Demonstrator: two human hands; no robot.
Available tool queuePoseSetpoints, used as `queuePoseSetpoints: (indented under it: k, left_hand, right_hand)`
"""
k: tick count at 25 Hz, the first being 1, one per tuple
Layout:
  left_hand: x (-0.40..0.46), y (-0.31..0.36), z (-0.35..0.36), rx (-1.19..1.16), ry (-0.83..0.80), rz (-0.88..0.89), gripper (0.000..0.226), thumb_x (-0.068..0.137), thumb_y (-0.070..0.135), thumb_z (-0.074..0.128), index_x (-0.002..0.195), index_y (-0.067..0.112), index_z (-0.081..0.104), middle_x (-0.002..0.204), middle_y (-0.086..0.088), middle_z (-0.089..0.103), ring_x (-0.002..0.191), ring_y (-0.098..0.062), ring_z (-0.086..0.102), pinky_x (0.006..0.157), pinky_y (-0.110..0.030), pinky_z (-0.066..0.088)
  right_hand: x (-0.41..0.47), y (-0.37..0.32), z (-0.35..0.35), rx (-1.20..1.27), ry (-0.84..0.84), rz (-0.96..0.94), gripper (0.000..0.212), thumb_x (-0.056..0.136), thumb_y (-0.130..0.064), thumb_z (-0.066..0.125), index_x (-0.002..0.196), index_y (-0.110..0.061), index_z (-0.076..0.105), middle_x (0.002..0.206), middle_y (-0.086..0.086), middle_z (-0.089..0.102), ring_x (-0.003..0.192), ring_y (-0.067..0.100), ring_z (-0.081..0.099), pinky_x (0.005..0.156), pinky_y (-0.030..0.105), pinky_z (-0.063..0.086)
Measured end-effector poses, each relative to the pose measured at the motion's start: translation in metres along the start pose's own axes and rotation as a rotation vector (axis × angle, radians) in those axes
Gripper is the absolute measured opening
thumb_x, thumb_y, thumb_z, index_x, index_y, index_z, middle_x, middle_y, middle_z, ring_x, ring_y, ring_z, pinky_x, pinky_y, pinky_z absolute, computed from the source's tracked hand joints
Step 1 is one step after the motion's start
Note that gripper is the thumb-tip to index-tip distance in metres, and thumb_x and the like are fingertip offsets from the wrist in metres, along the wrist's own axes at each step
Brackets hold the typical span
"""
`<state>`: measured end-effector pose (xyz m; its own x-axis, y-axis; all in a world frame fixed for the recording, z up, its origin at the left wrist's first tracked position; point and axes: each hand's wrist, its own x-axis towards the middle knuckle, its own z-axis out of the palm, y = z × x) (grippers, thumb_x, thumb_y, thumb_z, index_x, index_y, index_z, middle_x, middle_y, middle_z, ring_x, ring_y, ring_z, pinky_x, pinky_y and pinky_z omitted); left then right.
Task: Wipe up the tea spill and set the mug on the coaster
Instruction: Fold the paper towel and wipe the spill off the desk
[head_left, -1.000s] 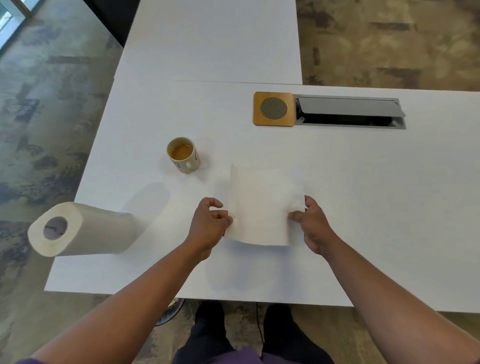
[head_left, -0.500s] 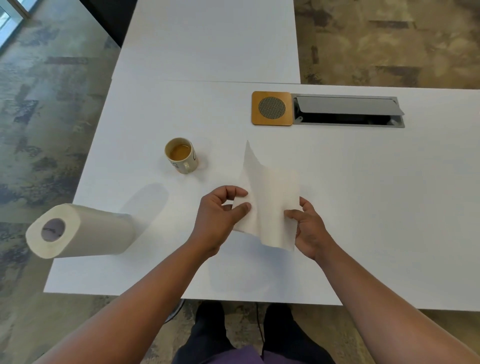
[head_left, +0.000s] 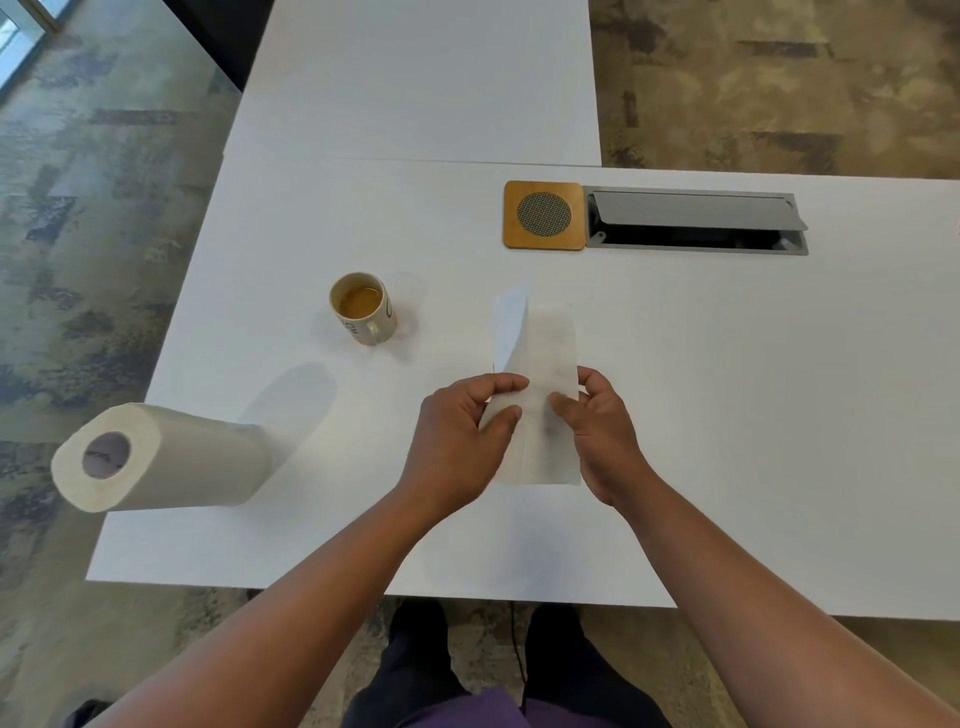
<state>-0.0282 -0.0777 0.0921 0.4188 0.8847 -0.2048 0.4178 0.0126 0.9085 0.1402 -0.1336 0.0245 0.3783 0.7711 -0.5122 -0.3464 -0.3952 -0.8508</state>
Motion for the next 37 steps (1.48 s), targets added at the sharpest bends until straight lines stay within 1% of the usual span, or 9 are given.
queuePoseSetpoints:
  k: [5,9,14,17,20,23,26,30,37]
  left_hand:
    - [0.008,0.004,-0.02,-0.73,-0.06,-0.189,0.042,0.092,-0.011,0.059,0.092,0.026,0.079,0.093,-0.002,0.077,0.088,-0.017,0.07,0.077,-0.03,0.058]
    - [0.013,0.004,-0.034,-1.113,-0.227,-0.26,0.036,0.085,-0.008,0.059,0.087,0.024,0.076,0.094,0.001,0.075,0.087,-0.013,0.072,0.077,-0.027,0.059]
    - [0.015,0.012,-0.034,-1.268,-0.09,-0.395,0.03,0.08,-0.003,0.068,0.1,0.017,0.078,0.113,-0.006,0.076,0.096,-0.022,0.076,0.077,-0.038,0.062]
    - [0.02,0.015,-0.033,-1.278,0.137,-0.484,0.034,0.086,-0.006,0.062,0.116,0.008,0.074,0.111,-0.01,0.078,0.092,-0.024,0.078,0.073,-0.038,0.062]
    - [0.019,0.021,-0.029,-1.224,0.192,-0.458,0.024,0.093,0.0,0.061,0.115,-0.001,0.068,0.108,-0.016,0.075,0.099,-0.03,0.076,0.084,-0.045,0.063]
    - [0.019,0.021,-0.029,-1.199,0.126,-0.389,0.017,0.093,0.004,0.066,0.11,0.003,0.065,0.114,-0.017,0.07,0.111,-0.035,0.072,0.097,-0.048,0.058]
    - [0.02,0.011,-0.03,-0.958,0.126,-0.302,0.045,0.085,0.005,0.063,0.128,0.019,0.063,0.122,-0.005,0.072,0.115,-0.027,0.071,0.093,-0.041,0.059]
    - [0.031,-0.021,-0.044,-0.609,0.28,-0.148,0.089,0.073,0.011,0.063,0.153,0.033,0.031,0.141,0.002,0.054,0.124,-0.016,0.056,0.098,-0.033,0.051]
    - [0.041,-0.059,-0.079,-0.599,-0.287,-0.347,0.057,0.079,0.009,0.081,0.133,0.008,0.062,0.129,-0.014,0.07,0.121,-0.035,0.066,0.092,-0.043,0.059]
  right_hand:
    - [0.006,-0.008,-0.007,0.092,0.145,0.054,0.046,0.089,-0.001,0.056,0.124,-0.032,0.055,0.109,-0.002,0.075,0.092,0.02,0.07,0.083,0.04,0.055]
    - [0.006,-0.017,-0.007,0.258,-0.068,0.214,0.056,0.089,-0.002,0.061,0.134,-0.032,0.048,0.113,0.001,0.073,0.081,0.018,0.067,0.072,0.034,0.057]
    - [-0.007,-0.027,0.016,-0.175,0.209,-0.202,0.044,0.084,-0.012,0.065,0.12,-0.033,0.053,0.132,-0.01,0.052,0.115,0.01,0.057,0.075,0.021,0.051]
    - [-0.014,-0.039,0.018,-0.033,-0.03,-0.333,0.037,0.083,-0.029,0.066,0.119,-0.024,0.062,0.126,-0.005,0.064,0.115,0.01,0.06,0.087,0.023,0.048]
    - [-0.022,-0.045,0.027,-0.23,-0.359,-0.301,0.065,0.079,-0.047,0.076,0.138,-0.038,0.051,0.142,-0.008,0.055,0.123,0.008,0.058,0.094,0.022,0.051]
    - [-0.022,-0.045,0.036,-0.558,-0.238,-0.455,0.069,0.083,-0.033,0.074,0.144,-0.046,0.044,0.139,-0.02,0.055,0.122,-0.001,0.054,0.096,0.014,0.046]
    - [-0.015,-0.052,0.035,-0.414,-0.144,-0.458,0.044,0.091,-0.004,0.06,0.13,-0.023,0.066,0.124,-0.012,0.07,0.115,0.0,0.062,0.096,0.02,0.05]
    - [-0.007,-0.064,0.017,-0.064,-0.295,-0.25,0.03,0.088,0.002,0.066,0.104,-0.02,0.079,0.108,0.0,0.077,0.102,0.018,0.071,0.091,0.033,0.055]
    - [0.015,-0.062,-0.014,0.19,-0.385,0.057,0.039,0.081,-0.001,0.074,0.117,-0.014,0.07,0.124,0.016,0.07,0.11,0.033,0.069,0.084,0.042,0.059]
